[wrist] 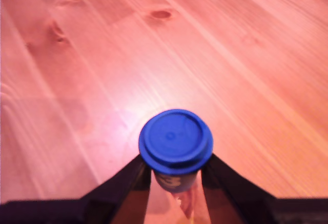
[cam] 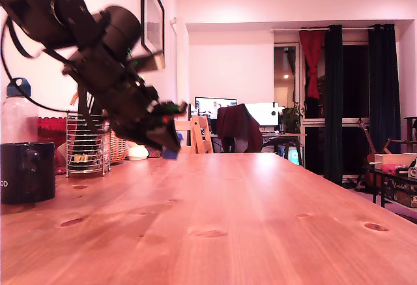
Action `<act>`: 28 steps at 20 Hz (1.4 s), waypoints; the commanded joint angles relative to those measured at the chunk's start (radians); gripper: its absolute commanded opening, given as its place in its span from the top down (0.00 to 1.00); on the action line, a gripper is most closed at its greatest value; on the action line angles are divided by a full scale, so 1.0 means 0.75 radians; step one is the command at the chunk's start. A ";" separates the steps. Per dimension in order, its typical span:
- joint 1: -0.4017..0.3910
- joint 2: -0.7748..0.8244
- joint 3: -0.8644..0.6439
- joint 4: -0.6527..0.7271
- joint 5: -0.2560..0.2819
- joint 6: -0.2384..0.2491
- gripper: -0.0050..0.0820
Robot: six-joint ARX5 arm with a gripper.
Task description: Pick the coffee capsule and then drop it inside the coffee cup in front of you
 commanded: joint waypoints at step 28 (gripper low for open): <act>0.481 -0.642 -0.513 -0.035 -0.083 -0.094 0.75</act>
